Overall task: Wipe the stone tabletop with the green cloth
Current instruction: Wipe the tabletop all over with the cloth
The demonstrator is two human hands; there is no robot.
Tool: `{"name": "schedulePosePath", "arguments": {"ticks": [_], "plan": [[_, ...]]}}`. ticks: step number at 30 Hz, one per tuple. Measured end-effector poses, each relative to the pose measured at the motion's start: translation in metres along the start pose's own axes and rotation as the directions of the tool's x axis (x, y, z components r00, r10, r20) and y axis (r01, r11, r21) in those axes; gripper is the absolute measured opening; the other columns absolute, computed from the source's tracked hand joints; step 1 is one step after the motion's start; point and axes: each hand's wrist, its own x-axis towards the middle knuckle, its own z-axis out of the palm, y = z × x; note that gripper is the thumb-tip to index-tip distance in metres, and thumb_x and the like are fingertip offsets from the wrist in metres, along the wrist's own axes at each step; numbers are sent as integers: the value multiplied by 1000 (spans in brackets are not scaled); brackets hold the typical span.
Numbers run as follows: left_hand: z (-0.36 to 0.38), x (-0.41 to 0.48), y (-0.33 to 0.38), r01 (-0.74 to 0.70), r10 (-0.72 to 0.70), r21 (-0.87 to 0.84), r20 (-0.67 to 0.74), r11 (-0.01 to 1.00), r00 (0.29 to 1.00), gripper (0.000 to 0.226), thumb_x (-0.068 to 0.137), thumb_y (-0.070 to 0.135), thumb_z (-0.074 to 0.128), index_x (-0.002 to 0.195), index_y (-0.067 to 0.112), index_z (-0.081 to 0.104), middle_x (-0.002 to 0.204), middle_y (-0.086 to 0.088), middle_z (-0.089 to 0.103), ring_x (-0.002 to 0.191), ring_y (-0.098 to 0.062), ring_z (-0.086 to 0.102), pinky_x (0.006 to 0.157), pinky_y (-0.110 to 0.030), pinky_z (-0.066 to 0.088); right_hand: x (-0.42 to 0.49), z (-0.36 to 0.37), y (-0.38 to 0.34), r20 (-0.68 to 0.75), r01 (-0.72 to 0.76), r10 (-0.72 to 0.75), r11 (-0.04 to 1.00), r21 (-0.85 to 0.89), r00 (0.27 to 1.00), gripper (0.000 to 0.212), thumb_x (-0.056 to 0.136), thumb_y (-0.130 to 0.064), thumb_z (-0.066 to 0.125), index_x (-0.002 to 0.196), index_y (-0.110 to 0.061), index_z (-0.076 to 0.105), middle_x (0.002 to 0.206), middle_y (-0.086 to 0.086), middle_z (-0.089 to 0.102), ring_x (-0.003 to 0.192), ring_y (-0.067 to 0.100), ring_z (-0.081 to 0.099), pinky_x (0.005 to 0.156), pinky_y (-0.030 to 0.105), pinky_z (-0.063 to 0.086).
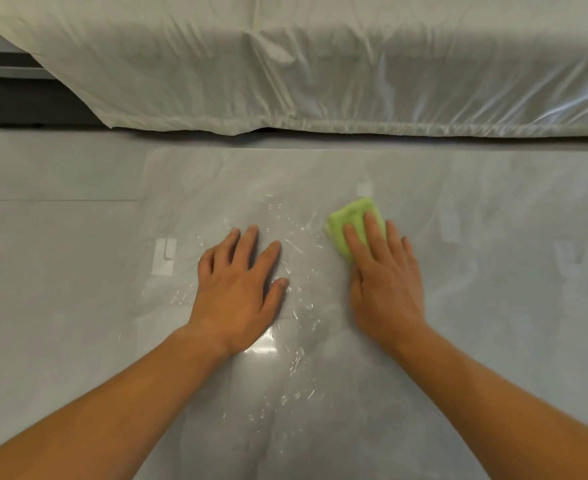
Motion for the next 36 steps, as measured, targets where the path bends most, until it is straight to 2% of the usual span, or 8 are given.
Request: {"name": "schedulePosePath", "arguments": {"ticks": [3, 7, 10, 15, 21, 26, 32, 36], "plan": [[-4, 2, -1, -1, 1, -24, -2, 1000, 1000, 54, 97, 58, 24, 145, 35, 34, 162, -7, 21, 148, -30, 11, 115, -46, 11, -3, -4, 16, 100, 194, -191, 981, -20, 977, 60, 93, -26, 33, 152, -33, 32, 165, -2, 19, 151, 33, 18, 121, 52, 18], [-15, 15, -6, -6, 3, -71, -42, 997, 999, 54, 96, 57, 25, 143, 31, 34, 157, -7, 24, 143, -27, 18, 115, -43, 13, 53, -14, 20, 37, -14, 14, 1000, -5, 999, 59, 95, -26, 32, 153, -32, 30, 166, 1, 15, 151, 36, 15, 121, 51, 14], [-18, 34, -17, 11, -12, -42, -8, 999, 1000, 68, 95, 59, 16, 155, 27, 17, 165, -11, 3, 151, -27, -2, 120, -45, 3, 76, -8, -3, 6, -107, 107, 994, 20, 994, 61, 97, -18, 40, 155, -31, 27, 166, 1, 11, 151, 36, 10, 122, 51, 11], [-23, 45, -24, 40, -40, 13, 40, 999, 998, 68, 97, 61, 11, 157, 28, 10, 167, -10, -2, 153, -27, -7, 121, -47, 2, 49, -2, -7, 106, 251, -249, 968, -10, 963, 58, 94, -23, 37, 151, -31, 37, 164, 0, 23, 150, 36, 20, 120, 53, 18], [-23, 45, -28, 18, -20, 33, 44, 999, 999, 67, 97, 60, 10, 158, 32, 6, 167, -7, -4, 152, -26, -8, 120, -46, 1, 120, -13, -14, 11, -76, 76, 997, 10, 997, 58, 97, -18, 38, 153, -30, 31, 166, 1, 14, 151, 37, 13, 122, 51, 13], [-21, 44, -35, 9, -8, -23, 28, 1000, 1000, 69, 95, 62, 13, 158, 34, 7, 167, -3, -6, 152, -22, -9, 120, -43, 1, 107, -4, -25, 111, 273, -270, 962, -16, 956, 59, 93, -25, 34, 152, -30, 35, 164, 0, 22, 150, 36, 19, 121, 52, 16], [-15, 41, -41, -25, 25, -80, -7, 996, 1000, 67, 99, 58, 18, 158, 31, 4, 166, 0, -13, 152, -17, -17, 120, -37, -10, 129, 0, -41, 22, 65, -65, 998, -9, 998, 59, 96, -18, 42, 153, -30, 32, 165, 1, 17, 150, 36, 15, 122, 50, 13], [-16, 36, -46, -73, 65, -199, -46, 977, 997, 71, 97, 53, 26, 158, 16, 16, 167, -5, -1, 153, -18, -8, 124, -37, -3, 93, 3, -37, 125, 346, -345, 938, 10, 930, 58, 93, -23, 36, 151, -30, 37, 163, 0, 23, 149, 36, 22, 120, 51, 17]]}}
